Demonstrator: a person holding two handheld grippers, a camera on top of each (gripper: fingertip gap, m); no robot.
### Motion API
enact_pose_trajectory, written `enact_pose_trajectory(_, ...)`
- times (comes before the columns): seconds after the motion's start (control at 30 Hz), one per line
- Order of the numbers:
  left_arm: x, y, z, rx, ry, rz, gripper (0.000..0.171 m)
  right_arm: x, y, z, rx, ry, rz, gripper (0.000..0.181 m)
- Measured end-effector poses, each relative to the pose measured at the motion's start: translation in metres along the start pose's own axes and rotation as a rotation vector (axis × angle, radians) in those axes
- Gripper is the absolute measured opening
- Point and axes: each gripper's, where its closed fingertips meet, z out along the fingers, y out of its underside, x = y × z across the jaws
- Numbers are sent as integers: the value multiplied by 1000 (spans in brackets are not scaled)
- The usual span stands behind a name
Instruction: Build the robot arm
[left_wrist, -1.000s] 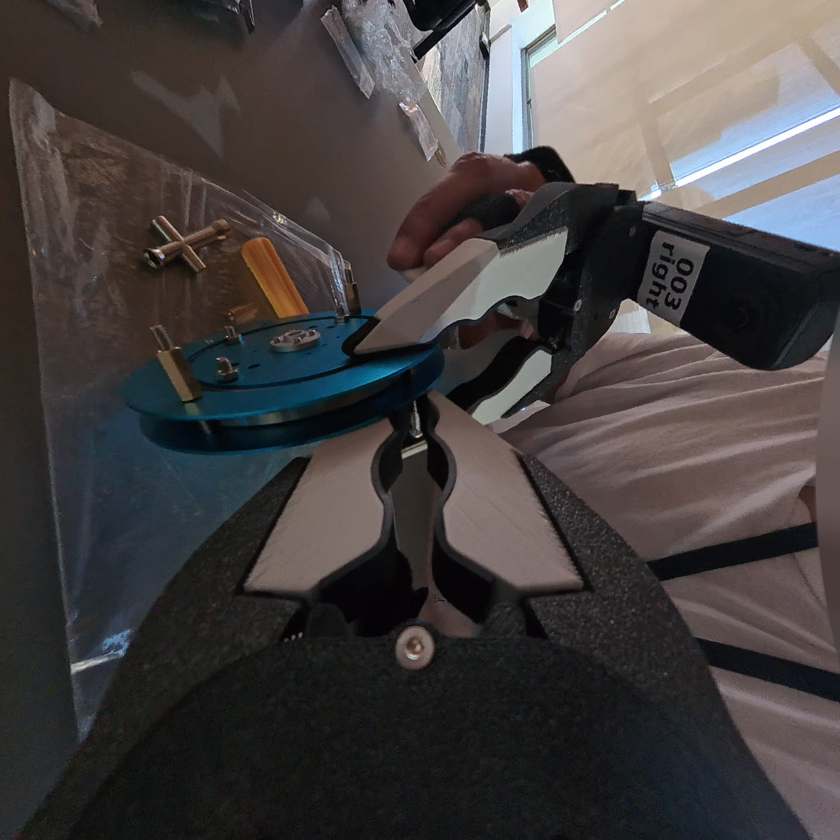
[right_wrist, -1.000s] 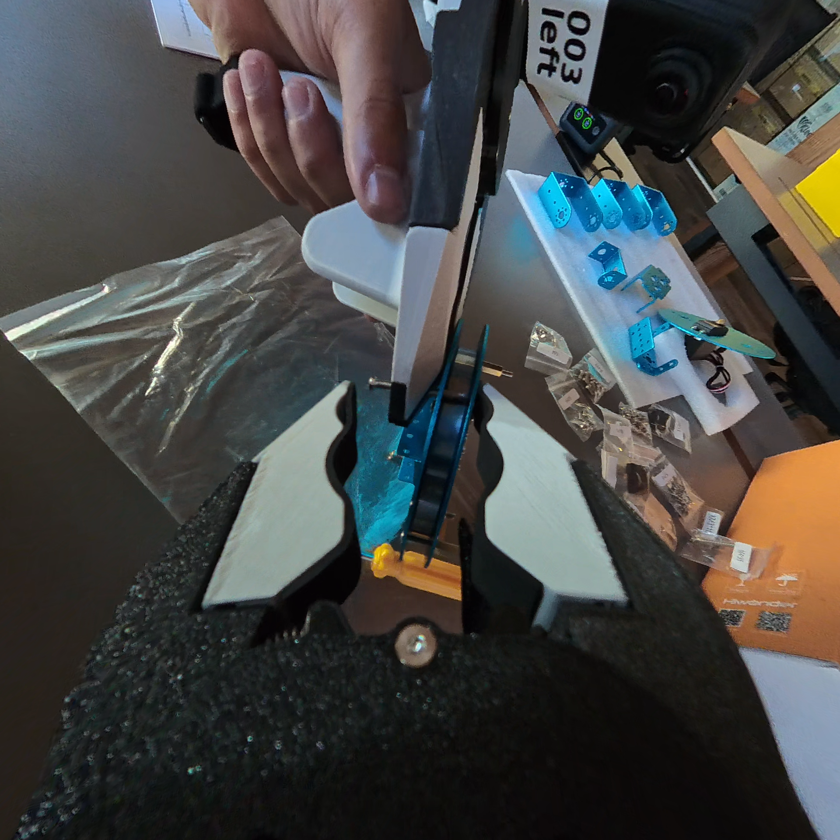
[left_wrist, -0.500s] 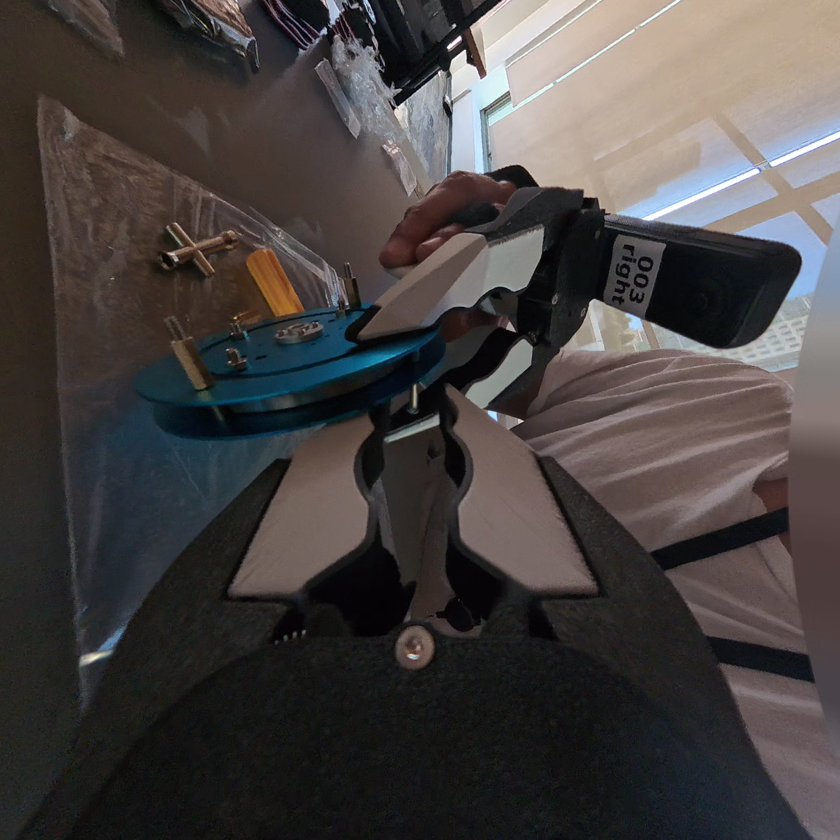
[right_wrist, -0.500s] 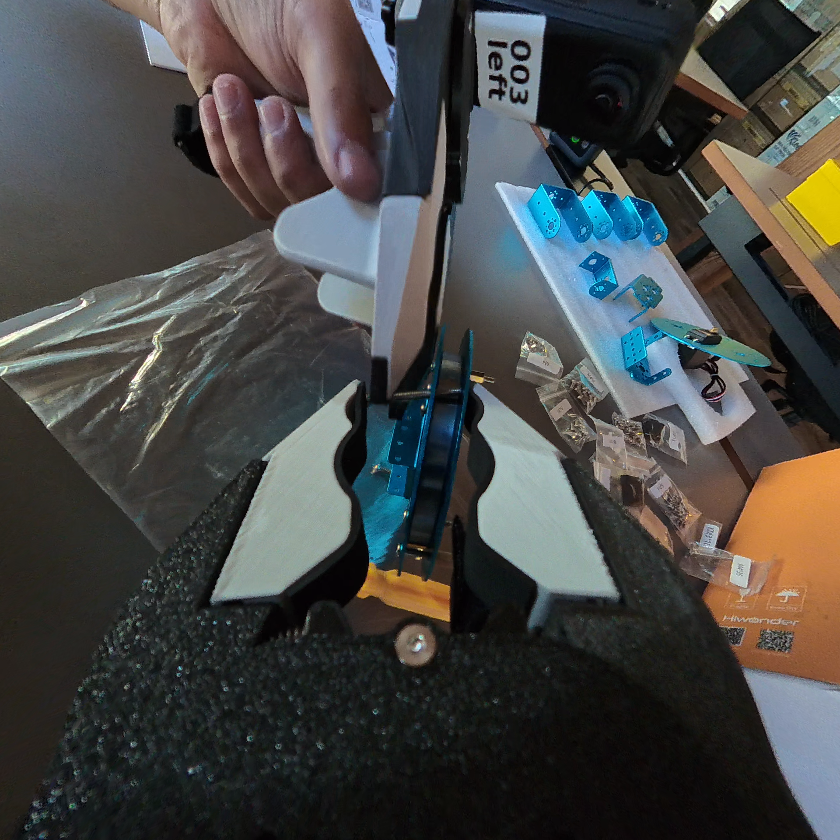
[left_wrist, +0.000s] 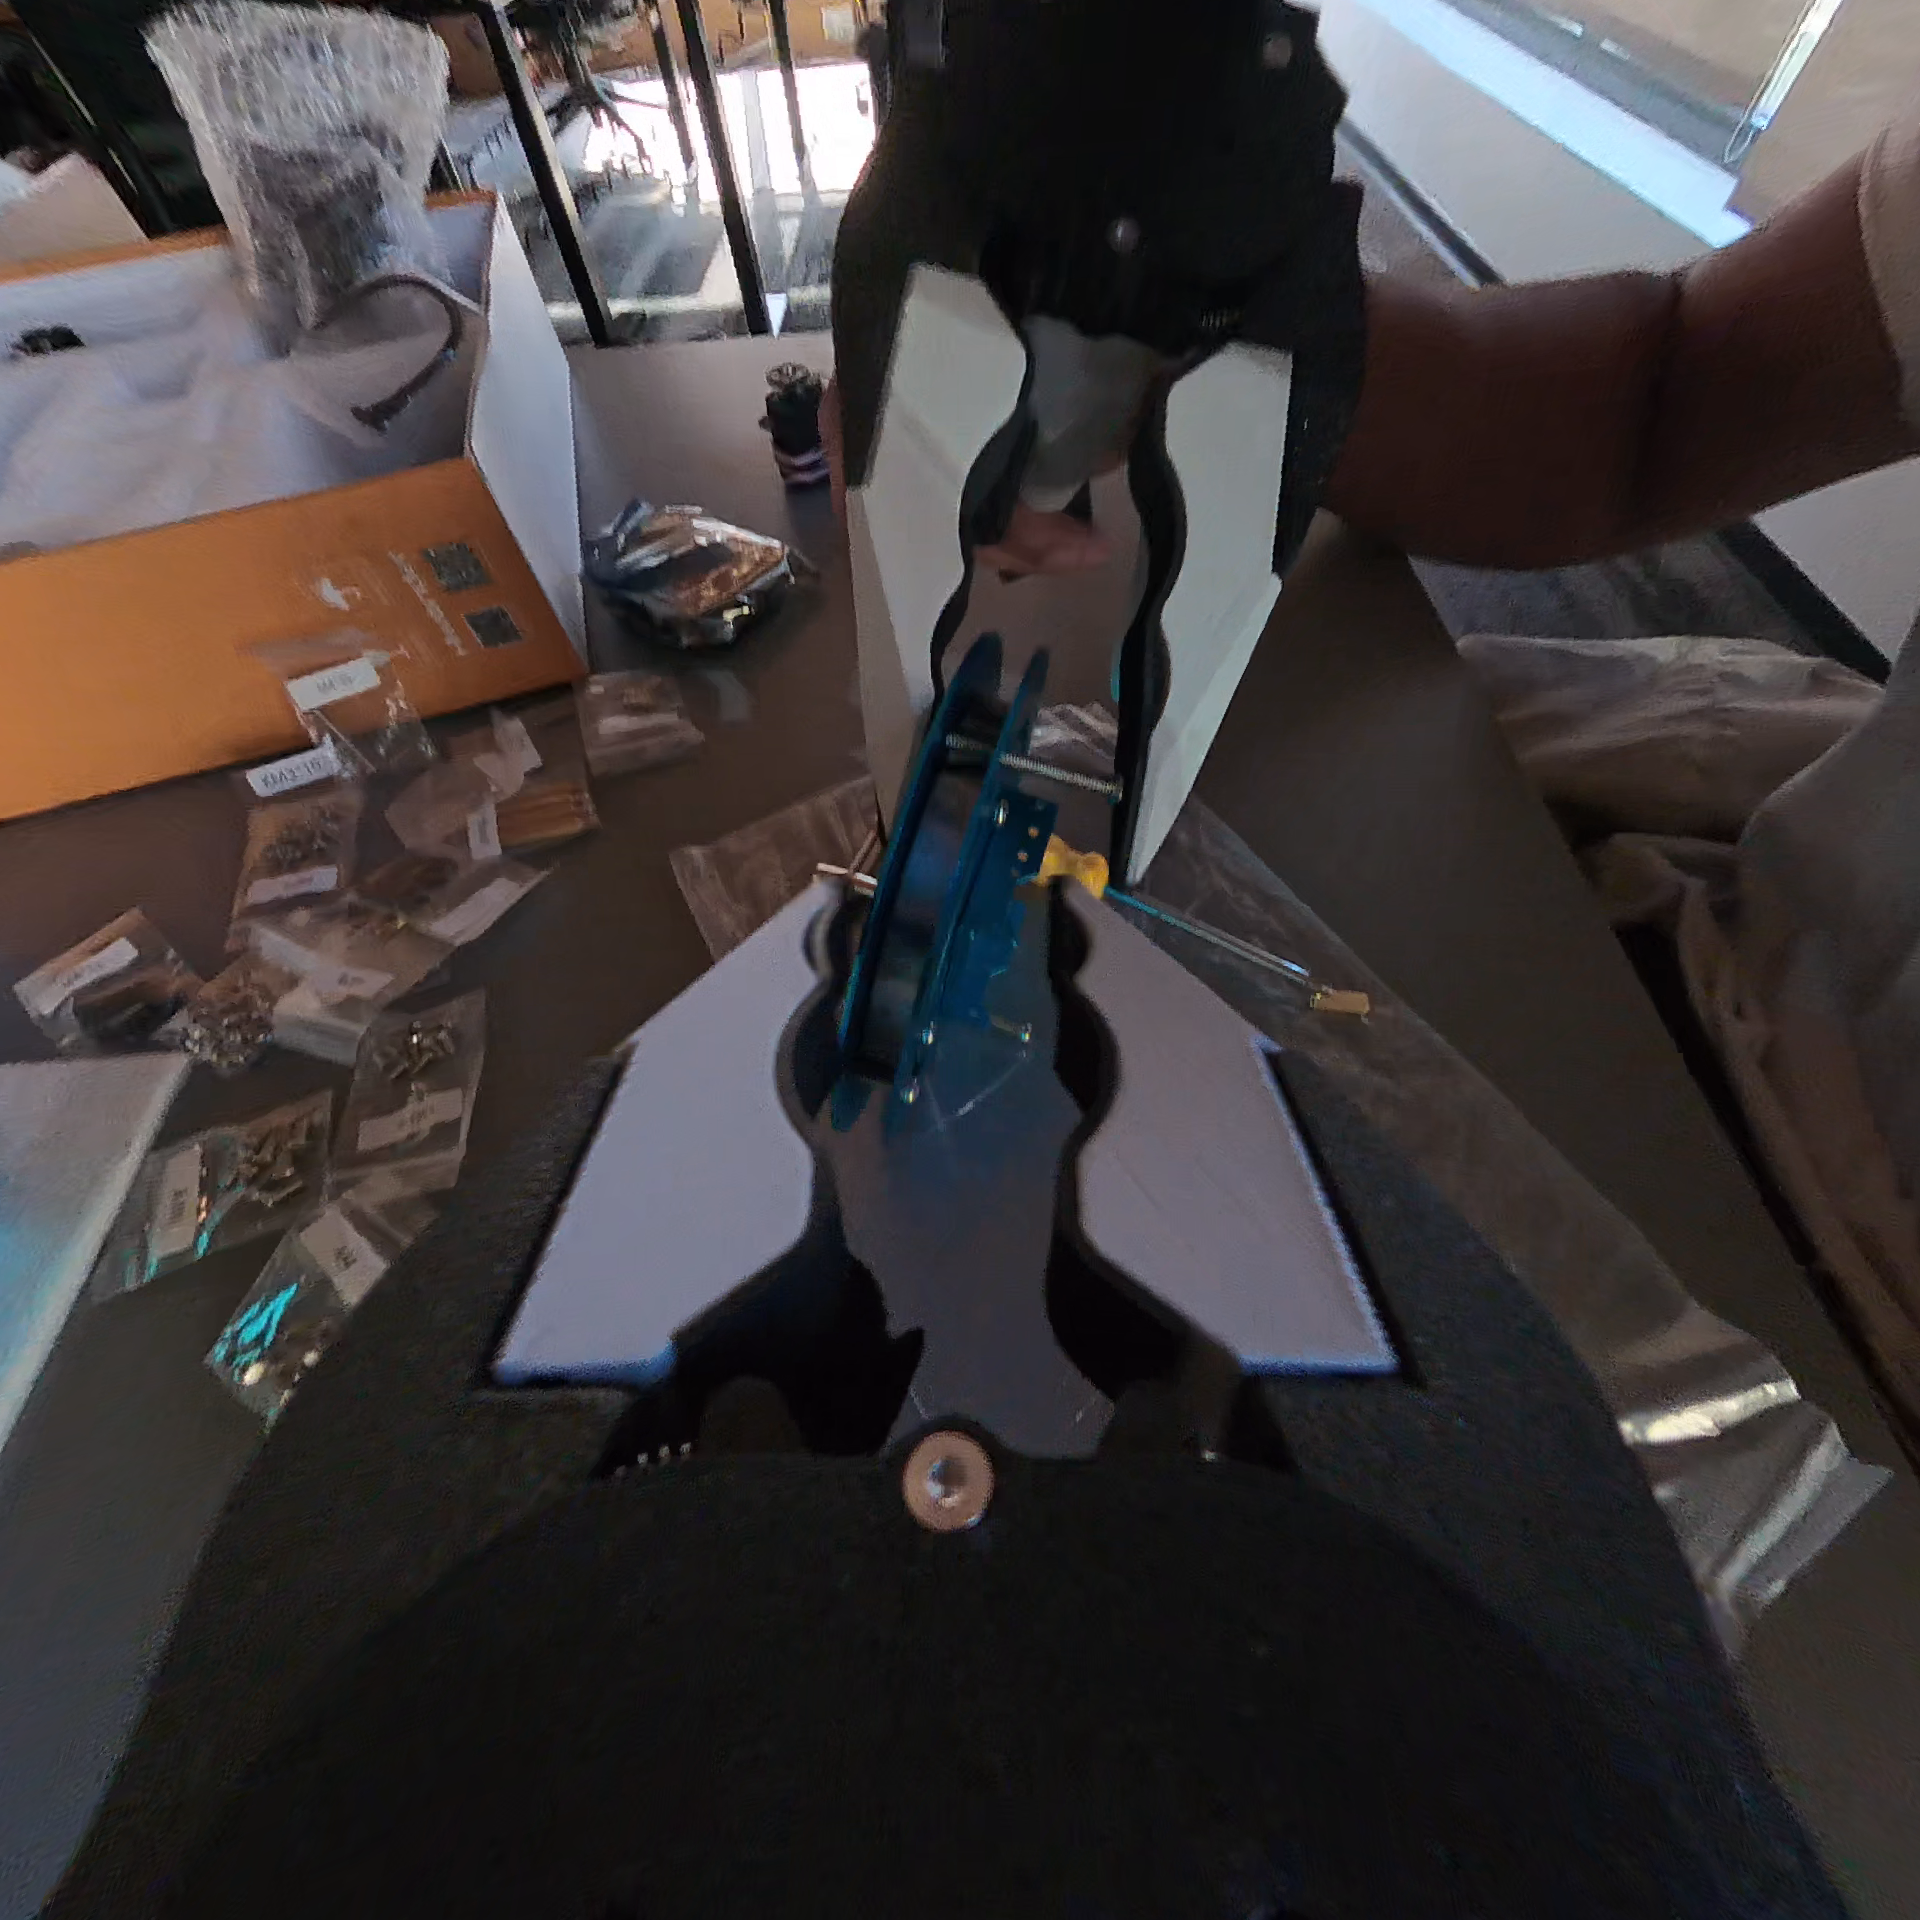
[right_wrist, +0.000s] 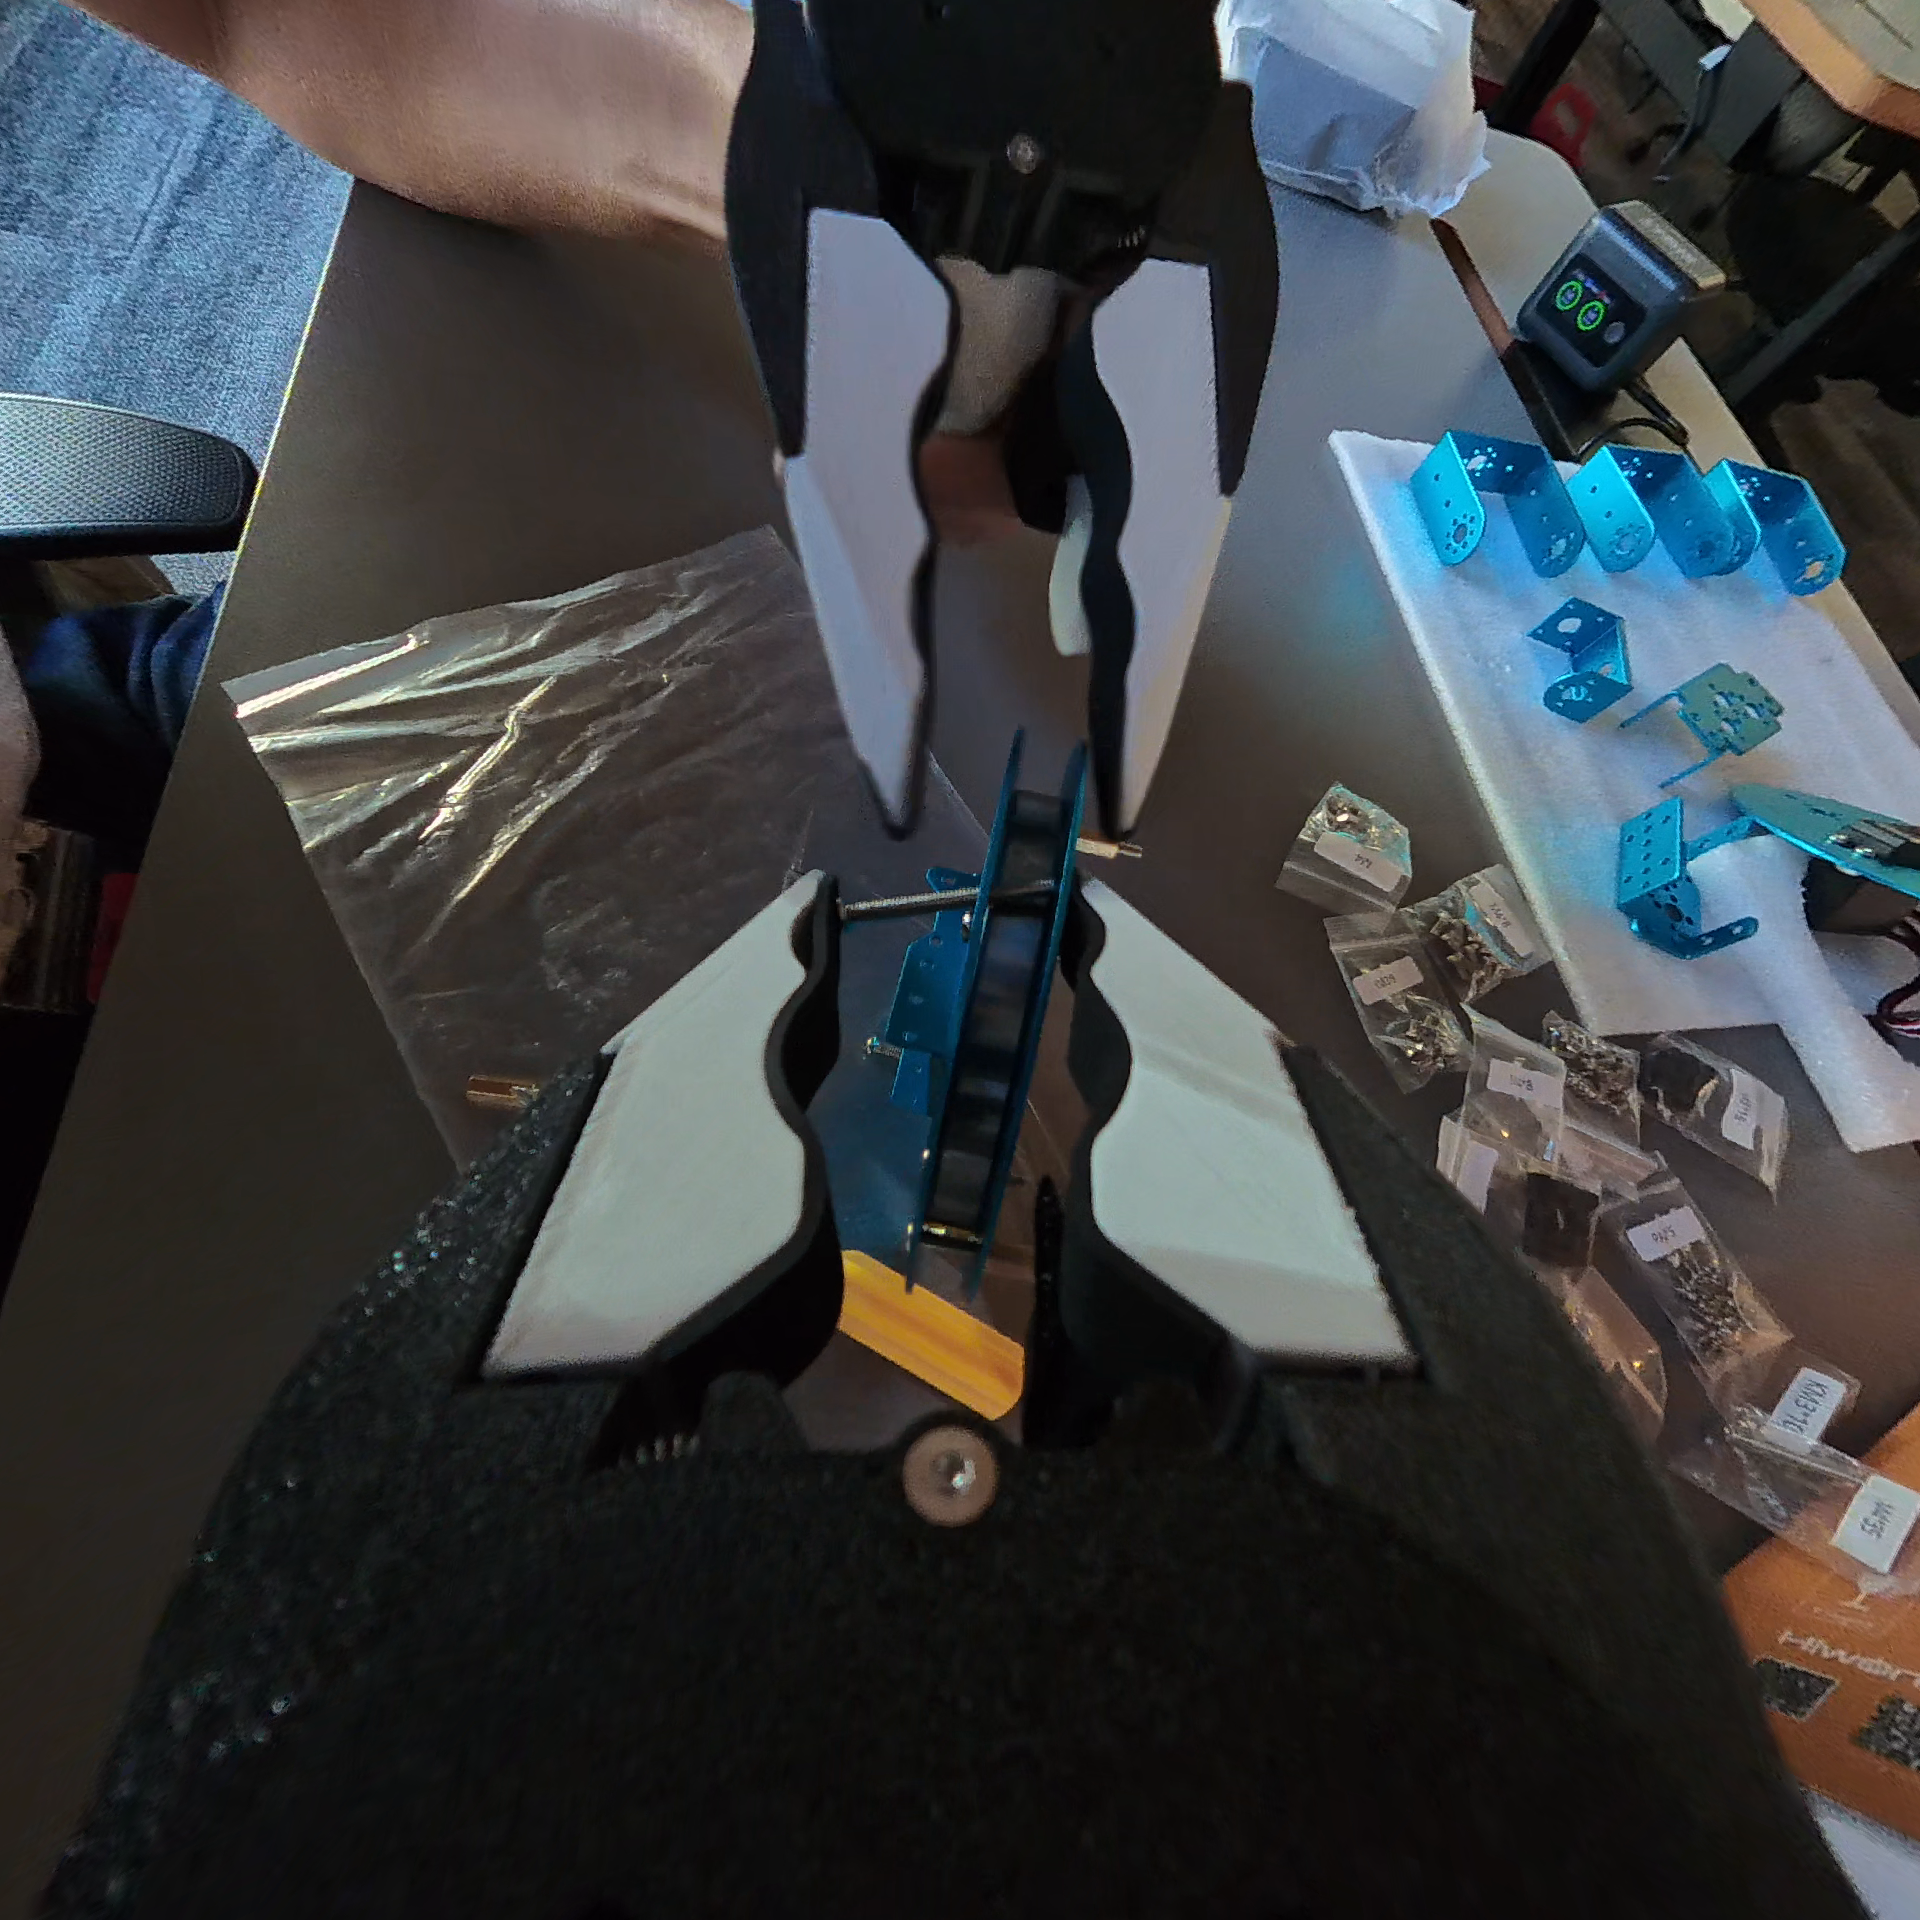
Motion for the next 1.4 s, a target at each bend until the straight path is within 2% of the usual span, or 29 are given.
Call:
enact_pose_trajectory(0.07,-1,-5,4,23,-22,27,18,-2,-1,1,14,-5,2,42)
enact_pose_trajectory(0.17,1,-7,4,56,-48,22,13,5,-1,2,41,74,28,44)
enact_pose_trajectory(0.27,6,-6,4,93,-85,45,13,0,-5,1,86,68,73,47)
enact_pose_trajectory(0.43,16,-4,2,121,-59,70,14,-13,-6,1,97,18,21,46)
enact_pose_trajectory(0.7,19,-4,2,136,-26,89,14,-15,-4,0,118,-32,69,49)
enact_pose_trajectory(1.0,18,-3,1,139,-24,95,14,-12,-3,-5,115,13,45,48)
enact_pose_trajectory(1.23,18,-4,2,145,-37,93,14,-12,3,-5,82,-10,94,48)
enact_pose_trajectory(1.4,18,-4,2,117,-88,175,13,-12,1,-3,81,-13,102,48)
